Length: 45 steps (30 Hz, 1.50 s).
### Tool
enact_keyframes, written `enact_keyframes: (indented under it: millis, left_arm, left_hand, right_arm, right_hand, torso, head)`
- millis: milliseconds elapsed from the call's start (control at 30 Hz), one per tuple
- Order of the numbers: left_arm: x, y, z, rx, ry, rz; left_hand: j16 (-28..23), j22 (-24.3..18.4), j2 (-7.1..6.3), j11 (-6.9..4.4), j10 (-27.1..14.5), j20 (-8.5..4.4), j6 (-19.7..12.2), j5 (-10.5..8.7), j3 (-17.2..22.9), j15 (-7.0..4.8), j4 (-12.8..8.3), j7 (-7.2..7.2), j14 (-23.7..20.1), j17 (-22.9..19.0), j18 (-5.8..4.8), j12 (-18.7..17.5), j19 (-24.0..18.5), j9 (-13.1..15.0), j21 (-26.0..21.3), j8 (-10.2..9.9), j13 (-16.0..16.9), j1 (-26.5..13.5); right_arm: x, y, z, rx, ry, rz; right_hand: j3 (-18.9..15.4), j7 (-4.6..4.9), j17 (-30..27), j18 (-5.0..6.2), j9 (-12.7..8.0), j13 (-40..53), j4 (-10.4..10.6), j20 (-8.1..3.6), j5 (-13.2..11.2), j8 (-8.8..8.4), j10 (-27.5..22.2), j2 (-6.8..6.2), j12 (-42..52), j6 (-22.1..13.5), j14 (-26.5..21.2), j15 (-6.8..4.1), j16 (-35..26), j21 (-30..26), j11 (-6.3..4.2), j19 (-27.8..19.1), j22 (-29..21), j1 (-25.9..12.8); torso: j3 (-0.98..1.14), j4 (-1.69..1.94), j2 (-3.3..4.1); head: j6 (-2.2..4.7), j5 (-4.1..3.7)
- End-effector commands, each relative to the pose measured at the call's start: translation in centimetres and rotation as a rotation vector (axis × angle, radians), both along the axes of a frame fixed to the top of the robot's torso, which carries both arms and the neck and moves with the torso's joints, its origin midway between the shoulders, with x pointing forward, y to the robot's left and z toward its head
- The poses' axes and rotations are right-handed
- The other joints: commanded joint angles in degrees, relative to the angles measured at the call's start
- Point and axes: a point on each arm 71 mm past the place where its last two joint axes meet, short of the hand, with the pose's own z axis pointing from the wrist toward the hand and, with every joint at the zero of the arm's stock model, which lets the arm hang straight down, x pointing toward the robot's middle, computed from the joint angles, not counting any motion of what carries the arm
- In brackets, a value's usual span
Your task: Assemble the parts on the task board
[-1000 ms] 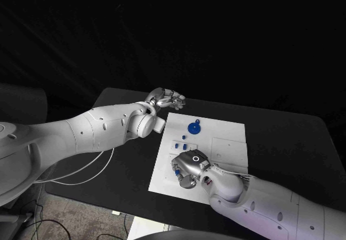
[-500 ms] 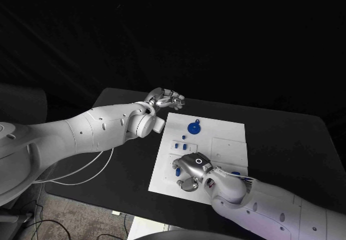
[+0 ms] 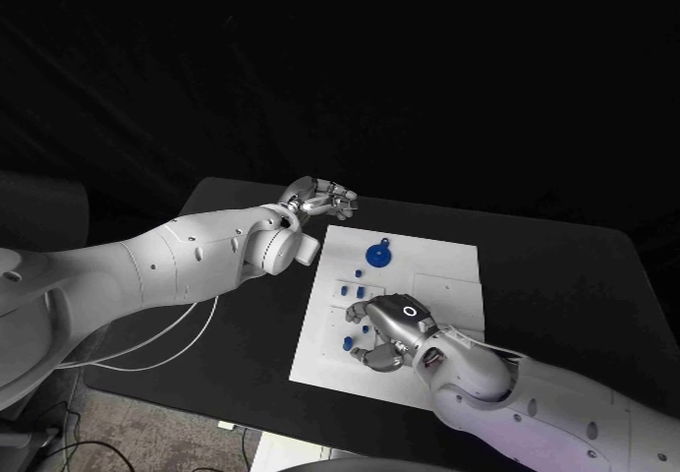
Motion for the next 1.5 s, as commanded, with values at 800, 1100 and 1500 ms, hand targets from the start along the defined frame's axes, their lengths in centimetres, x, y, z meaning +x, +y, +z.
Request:
enact_keyframes:
  millis: [800, 1100, 1500]
  left_arm:
    - [-0.9, 1.7, -0.2, -0.049, -0.004, -0.027]
    - [-1.4, 2.1, -0.7, -0.058, 0.009, -0.028]
    - [-1.7, 1.9, -0.9, -0.074, 0.011, -0.047]
  left_hand:
    - [-0.4, 0.5, -0.43, -0.24, 0.0, 0.07, -0.7, -2.32, -2.7, 0.05, 1.7, -0.03, 0.1, 1.0, 1.15, 0.5, 0.7, -0.1, -0.4, 0.4, -0.2, -3.3]
    - [-0.9, 0.7, 0.2, -0.26, 0.0, 0.04, -1.0, -2.21, -7.6, 0.01, 1.3, 0.0, 0.0, 1.8, 1.28, 0.5, 0.6, -0.2, -1.0, 0.5, -0.5, -6.2]
    - [-1.7, 0.6, 0.2, -0.26, -0.2, 0.07, -1.3, -2.31, -13.0, 0.03, 1.7, 0.01, -0.1, 2.8, 1.54, 0.4, 0.8, -0.5, -2.2, 0.5, -0.8, -11.0]
  right_arm:
    - [4.3, -18.9, 1.5, -0.104, 0.595, -0.519]
    - [3.0, -19.6, 0.6, -0.216, 0.726, -0.561]
    - [2.5, -18.7, -0.3, -0.252, 0.735, -0.561]
  right_hand:
    - [-1.4, -4.46, 3.1, 5.8, 4.6, 39.8, 11.6, -2.1, -1.0, 2.6, 5.9, 3.49, 51.8, 4.3, 5.2, -7.0, 5.8, 2.6, -6.83, 6.2, 1.3, -4.7]
    - [-4.9, -4.84, 5.8, 5.8, 5.2, 44.5, 18.3, -2.44, -0.9, 3.02, 5.0, 6.56, 56.7, 5.7, 4.8, -7.36, 8.5, 3.6, -7.1, 6.2, 1.4, -13.8]
    - [-14.3, -5.37, 8.0, 5.8, 5.9, 49.3, 15.9, -4.04, -0.9, 2.73, 6.3, 9.91, 60.9, 6.4, 3.7, -7.86, 9.6, 5.7, -7.66, 4.1, 1.3, -17.2]
  torso:
    - [0.47, -0.47, -0.06]
    - [0.89, -0.81, -0.17]
    - [0.73, -0.77, -0.12]
  head:
    - [2.91, -7.65]
    - [2.41, -8.34]
    - [2.17, -8.73]
